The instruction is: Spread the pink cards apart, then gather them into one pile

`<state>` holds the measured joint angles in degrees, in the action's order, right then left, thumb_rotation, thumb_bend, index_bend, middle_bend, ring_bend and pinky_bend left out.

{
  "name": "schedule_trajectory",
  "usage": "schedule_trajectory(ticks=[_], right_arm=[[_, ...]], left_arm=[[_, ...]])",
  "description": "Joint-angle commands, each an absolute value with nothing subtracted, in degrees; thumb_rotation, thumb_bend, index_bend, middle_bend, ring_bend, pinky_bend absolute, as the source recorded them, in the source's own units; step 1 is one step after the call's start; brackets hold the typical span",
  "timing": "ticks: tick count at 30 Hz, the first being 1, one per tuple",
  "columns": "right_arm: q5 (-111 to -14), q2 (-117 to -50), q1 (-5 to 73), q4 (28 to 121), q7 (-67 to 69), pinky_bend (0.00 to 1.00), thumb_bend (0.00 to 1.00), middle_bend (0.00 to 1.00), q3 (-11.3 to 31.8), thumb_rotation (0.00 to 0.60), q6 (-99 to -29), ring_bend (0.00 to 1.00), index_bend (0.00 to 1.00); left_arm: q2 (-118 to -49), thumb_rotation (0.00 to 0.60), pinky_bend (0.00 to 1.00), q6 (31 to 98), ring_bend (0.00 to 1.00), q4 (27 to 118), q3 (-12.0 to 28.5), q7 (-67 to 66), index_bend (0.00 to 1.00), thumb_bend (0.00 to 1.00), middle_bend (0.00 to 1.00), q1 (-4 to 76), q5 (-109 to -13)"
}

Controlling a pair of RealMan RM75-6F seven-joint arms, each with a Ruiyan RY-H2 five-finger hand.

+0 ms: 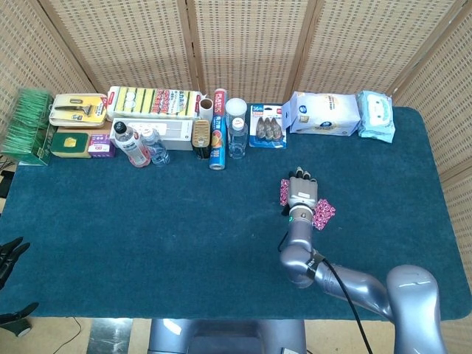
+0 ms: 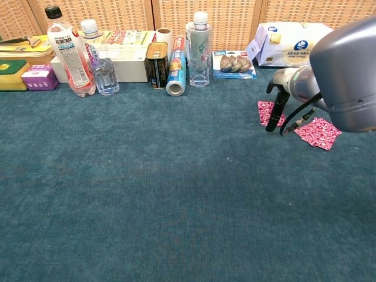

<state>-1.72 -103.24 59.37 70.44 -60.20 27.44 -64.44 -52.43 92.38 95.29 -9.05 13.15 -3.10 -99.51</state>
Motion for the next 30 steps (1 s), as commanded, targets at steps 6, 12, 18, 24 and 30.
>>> schedule_trajectory(ticks=[6, 12, 18, 24, 30], right_arm=[[-2.2, -103.7, 59.7, 69.1, -59.3, 0.14, 0.10, 0.00, 27.9, 0.600, -63.2, 0.00, 0.10], [-1.6, -103.2, 60.0, 69.5, -60.0, 0.15, 0.10, 0.00, 28.1, 0.600, -63.3, 0.00, 0.10], [-0.7, -103.7, 60.7, 68.2, -60.4, 0.15, 0.10, 0.00, 28.5, 0.600, -62.7, 0.00, 0.10], [0.1, -104.5, 61.8, 65.9, -62.3, 0.15, 0.10, 0.00, 28.2, 0.600, -61.9, 0.00, 0.14], [-0.8, -105.0, 61.6, 64.3, -62.2, 0.16, 0.10, 0.00, 27.4, 0.600, -60.7, 0.00, 0.18]], left_arm=[[-54.1, 0.600, 0.00, 96.6, 0.00, 94.8, -7.1, 10.3, 0.00, 0.02, 0.00, -5.4, -97.7], [-53.9, 0.600, 0.00, 97.1, 0.00, 94.4, -6.8, 11.8, 0.00, 0.02, 0.00, -5.6, -97.6], [-53.7, 0.600, 0.00, 96.8, 0.00, 94.4, -6.8, 12.6, 0.00, 0.02, 0.00, -5.6, -97.5], [-53.1, 0.600, 0.00, 95.6, 0.00, 94.4, -7.0, 13.7, 0.00, 0.02, 0.00, -5.1, -97.9], [-52.9, 0.600, 0.00, 94.9, 0.00, 94.6, -7.0, 13.9, 0.00, 0.02, 0.00, -4.8, -97.9]])
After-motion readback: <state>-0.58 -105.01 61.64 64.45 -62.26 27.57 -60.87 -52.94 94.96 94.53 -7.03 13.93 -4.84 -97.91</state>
